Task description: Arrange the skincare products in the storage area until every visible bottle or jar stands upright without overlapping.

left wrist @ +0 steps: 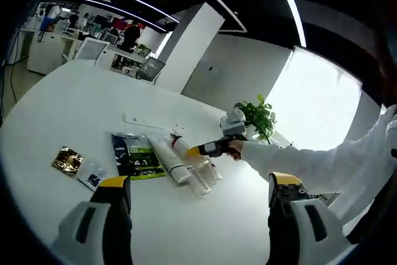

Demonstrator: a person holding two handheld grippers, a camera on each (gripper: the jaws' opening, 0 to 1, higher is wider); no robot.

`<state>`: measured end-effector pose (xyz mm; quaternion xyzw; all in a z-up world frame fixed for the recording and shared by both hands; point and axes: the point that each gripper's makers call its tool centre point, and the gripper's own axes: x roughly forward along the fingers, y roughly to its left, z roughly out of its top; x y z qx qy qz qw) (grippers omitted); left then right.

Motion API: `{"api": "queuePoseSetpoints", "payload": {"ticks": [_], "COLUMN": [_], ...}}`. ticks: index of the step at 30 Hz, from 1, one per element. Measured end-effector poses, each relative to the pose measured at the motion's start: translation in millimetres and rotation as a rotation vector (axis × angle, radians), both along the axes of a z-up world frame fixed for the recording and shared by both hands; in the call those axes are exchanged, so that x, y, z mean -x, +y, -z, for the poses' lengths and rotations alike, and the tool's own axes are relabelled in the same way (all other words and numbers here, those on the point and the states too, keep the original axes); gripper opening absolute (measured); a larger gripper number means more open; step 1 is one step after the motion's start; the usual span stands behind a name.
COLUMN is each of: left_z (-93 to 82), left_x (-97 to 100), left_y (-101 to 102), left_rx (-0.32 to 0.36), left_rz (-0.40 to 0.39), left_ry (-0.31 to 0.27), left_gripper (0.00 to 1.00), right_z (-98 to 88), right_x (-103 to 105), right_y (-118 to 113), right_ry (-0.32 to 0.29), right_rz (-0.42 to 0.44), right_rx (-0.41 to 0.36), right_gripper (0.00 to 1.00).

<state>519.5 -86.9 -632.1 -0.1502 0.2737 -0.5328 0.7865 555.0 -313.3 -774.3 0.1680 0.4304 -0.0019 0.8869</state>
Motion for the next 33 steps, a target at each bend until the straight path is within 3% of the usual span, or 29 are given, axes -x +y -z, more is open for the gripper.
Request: {"api": "queuePoseSetpoints", "payload": {"ticks": [2, 4, 6, 9, 13, 18, 21, 23, 26, 30, 33], "left_z": [-1.2, -4.2, -4.4, 1.0, 7.3, 7.1, 9.7, 11.5, 18.8, 35.0, 47.1], "left_x": [-4.6, -10.5, -12.2, -23.1, -28.3, -30.2, -30.6, -35.6, -40.9, -51.9, -59.6], "left_y": [-12.4, -24.1, -33.9, -45.7, -66.8, -84.4, -98.7, -107.3, -125.3, -148.0, -162.3], "left_rx": [0.016, 0.038, 0.029, 0.001, 0.024, 0.010, 0.003, 0.000, -0.014, -0.033, -0.083], "left_rz": [-0.020, -0.018, -0.023, -0.063, -0.060, -0.074, -0.084, -0.086, -0.094, -0.121, -0.140], "left_ry": [0.061, 0.085, 0.096, 0.081, 0.203, 0.188, 0.221, 0.247, 0.279, 0.372, 0.383], "left_gripper": [0.83, 0.81, 0.79, 0.88, 0.81, 0.74, 0.76, 0.76, 0.76, 0.74, 0.74], "right_z": [-0.9, -1.8, -2.6, -3.9, -5.7, -7.2, -6.8, -7.7, -8.2, -6.1, -6.1], "right_x": [0.8, 2.2, 3.6, 5.5, 6.6, 7.3, 5.9, 5.8, 7.0, -1.0, -1.4], "right_y": [2.0, 3.9, 5.3, 6.9, 7.7, 8.5, 4.3, 3.5, 4.9, -1.9, -1.8], "right_ry": [-0.009, -0.021, -0.030, -0.043, -0.065, -0.090, -0.112, -0.129, -0.130, -0.143, -0.154], "right_rz": [-0.012, -0.020, -0.026, -0.037, -0.065, -0.083, -0.076, -0.108, -0.128, -0.152, -0.190], "right_rx": [0.013, 0.021, 0.021, 0.021, 0.052, 0.077, 0.061, 0.110, 0.131, 0.164, 0.210], "right_gripper": [0.19, 0.19, 0.19, 0.19, 0.19, 0.19, 0.19, 0.19, 0.19, 0.19, 0.19]}}
